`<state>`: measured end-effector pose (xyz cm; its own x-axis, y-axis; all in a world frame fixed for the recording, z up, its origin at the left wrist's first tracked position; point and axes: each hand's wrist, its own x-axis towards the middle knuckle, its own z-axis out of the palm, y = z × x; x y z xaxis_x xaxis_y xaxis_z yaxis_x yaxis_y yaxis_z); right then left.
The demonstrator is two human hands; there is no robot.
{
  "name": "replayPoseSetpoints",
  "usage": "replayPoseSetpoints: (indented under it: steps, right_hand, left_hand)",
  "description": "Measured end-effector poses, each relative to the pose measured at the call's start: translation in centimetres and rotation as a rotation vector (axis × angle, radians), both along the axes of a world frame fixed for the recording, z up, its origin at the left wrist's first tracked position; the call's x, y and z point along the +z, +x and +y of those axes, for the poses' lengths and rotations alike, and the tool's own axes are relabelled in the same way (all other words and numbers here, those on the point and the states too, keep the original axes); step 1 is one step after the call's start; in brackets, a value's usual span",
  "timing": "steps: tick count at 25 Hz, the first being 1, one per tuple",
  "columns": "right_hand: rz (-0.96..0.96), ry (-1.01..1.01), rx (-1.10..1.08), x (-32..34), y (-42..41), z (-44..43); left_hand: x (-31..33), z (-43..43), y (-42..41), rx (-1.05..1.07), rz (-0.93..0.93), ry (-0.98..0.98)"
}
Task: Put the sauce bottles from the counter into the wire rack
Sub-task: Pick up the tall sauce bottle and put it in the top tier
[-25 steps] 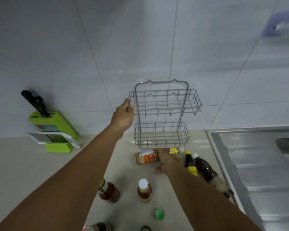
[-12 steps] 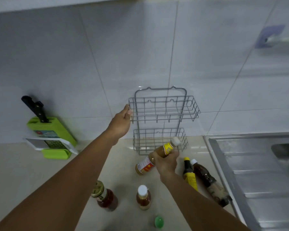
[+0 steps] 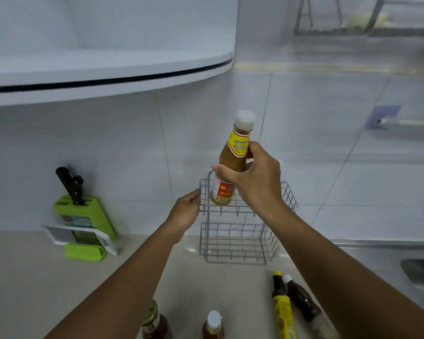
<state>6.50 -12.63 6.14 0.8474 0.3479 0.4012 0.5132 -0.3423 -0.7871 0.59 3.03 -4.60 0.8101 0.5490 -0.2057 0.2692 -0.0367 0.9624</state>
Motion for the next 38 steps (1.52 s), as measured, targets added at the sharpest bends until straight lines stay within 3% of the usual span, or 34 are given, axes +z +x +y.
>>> replayPoseSetpoints:
  steps: [11, 25, 29, 33, 38]
  right_hand:
    - [0.009, -0.183, 0.023, -3.3, 2.3, 6.1]
    - [-0.044, -0.351, 0.081, -5.7, 2.9, 5.9]
    - [0.033, -0.386, 0.152, -5.9, 3.3, 4.5]
    - [0.068, -0.33, 0.232, -5.8, 3.9, 1.0]
    - [-0.076, -0.193, 0.094, -8.6, 4.6, -5.7]
  left_hand:
    - [-0.4, 0.6, -0.3, -0.002, -0.026, -0.068]
    - [-0.8, 0.3, -0.6, 0.001, -0.012, -0.079]
    - [-1.6, 0.6, -1.3, 0.022, 0.178, -0.051]
    - [-0.1, -1.7, -2.5, -0.205, 0.483, 0.026]
    - [2.5, -7.3, -0.1, -0.484, 0.413, 0.21]
